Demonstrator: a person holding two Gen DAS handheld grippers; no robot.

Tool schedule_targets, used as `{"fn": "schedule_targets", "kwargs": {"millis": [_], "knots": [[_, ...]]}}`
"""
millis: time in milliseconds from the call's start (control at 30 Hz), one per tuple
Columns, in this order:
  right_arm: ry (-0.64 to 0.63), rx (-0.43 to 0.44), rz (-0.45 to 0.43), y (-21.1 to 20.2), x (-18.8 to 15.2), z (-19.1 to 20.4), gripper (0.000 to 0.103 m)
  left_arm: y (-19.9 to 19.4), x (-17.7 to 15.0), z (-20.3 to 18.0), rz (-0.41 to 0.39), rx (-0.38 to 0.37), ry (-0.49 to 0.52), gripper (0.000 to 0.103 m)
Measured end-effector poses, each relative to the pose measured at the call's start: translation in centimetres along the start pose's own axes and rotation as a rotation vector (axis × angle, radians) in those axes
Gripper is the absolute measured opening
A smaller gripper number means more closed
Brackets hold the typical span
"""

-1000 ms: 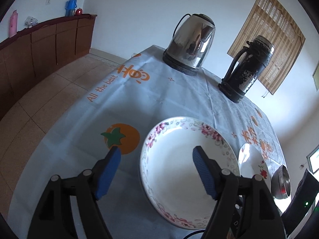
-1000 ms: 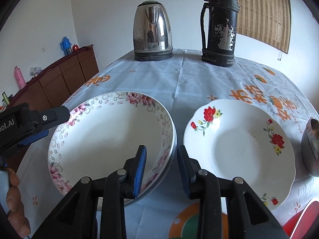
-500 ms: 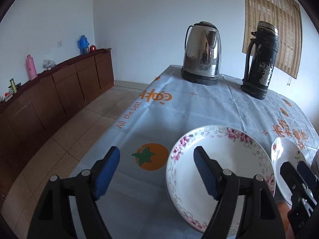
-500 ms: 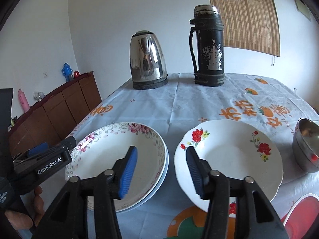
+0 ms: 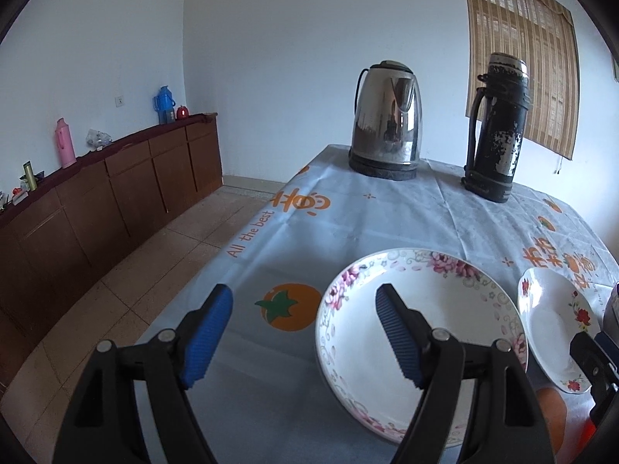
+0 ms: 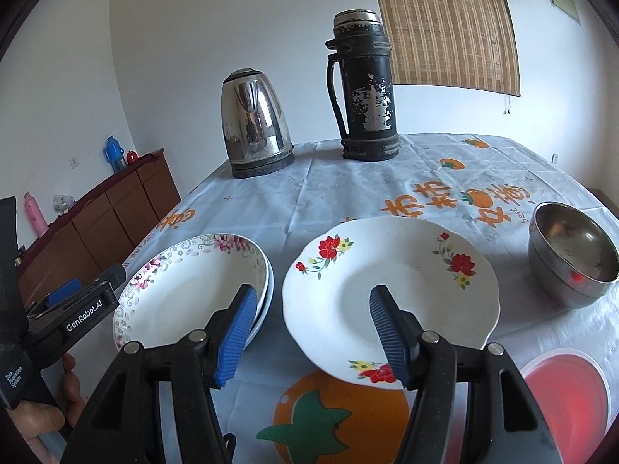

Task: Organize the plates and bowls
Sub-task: 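Move both tools to the rim of the red-flower white plate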

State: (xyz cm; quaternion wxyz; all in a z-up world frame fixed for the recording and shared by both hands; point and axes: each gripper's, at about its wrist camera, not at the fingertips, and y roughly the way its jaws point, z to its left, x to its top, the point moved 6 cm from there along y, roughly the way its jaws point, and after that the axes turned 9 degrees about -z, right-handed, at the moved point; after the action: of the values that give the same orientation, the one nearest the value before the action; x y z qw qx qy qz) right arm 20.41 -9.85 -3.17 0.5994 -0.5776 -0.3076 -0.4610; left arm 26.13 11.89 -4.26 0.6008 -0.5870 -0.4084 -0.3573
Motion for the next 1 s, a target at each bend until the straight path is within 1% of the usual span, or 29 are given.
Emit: {"fn": "schedule_targets", "kwargs": {"millis": [200, 300, 467, 600, 733, 800, 933, 1000], "knots": [[0.018, 0.006, -0.003, -1.3, -0.5, -0.9, 0.063, -0.6, -0.6, -0.1, -0.01, -0.016, -0.036, 0.078], [0.032, 0.003, -0.004, -1.9, -0.7, -1.5, 0.063, -0.8, -1.1, -0.2, 0.0, -0.007, -0.037, 0.078], [0.053, 0.006, 0.011, -2.5, -1.2, -2.5, 0.063, -2.2, -1.6, 0.4, -0.007, -0.002, -0.071, 0.078], [0.064, 0.011, -0.001, -3.6, -1.4, -3.0, 0.063, -3.3, -2.1, 0.6, -0.01, -0.009, -0.096, 0.078], [0.075, 0.015, -0.002, -4.4, -1.8, -3.6, 0.063, -4.2, -2.4, 0.2, -0.018, -0.016, -0.092, 0.085], [0.089, 0.018, 0.0, -4.9, -1.9, -4.0, 0.063, -4.7, -2.5, -0.1, -0.027, -0.021, -0.086, 0.085], [0.121, 0.017, -0.004, -5.9, -2.3, -5.0, 0.063, -5.5, -2.6, -0.5, -0.038, -0.034, -0.084, 0.091], [0.122, 0.012, -0.01, -6.4, -2.3, -5.3, 0.063, -5.8, -2.8, -0.6, -0.033, -0.036, -0.089, 0.092]]}}
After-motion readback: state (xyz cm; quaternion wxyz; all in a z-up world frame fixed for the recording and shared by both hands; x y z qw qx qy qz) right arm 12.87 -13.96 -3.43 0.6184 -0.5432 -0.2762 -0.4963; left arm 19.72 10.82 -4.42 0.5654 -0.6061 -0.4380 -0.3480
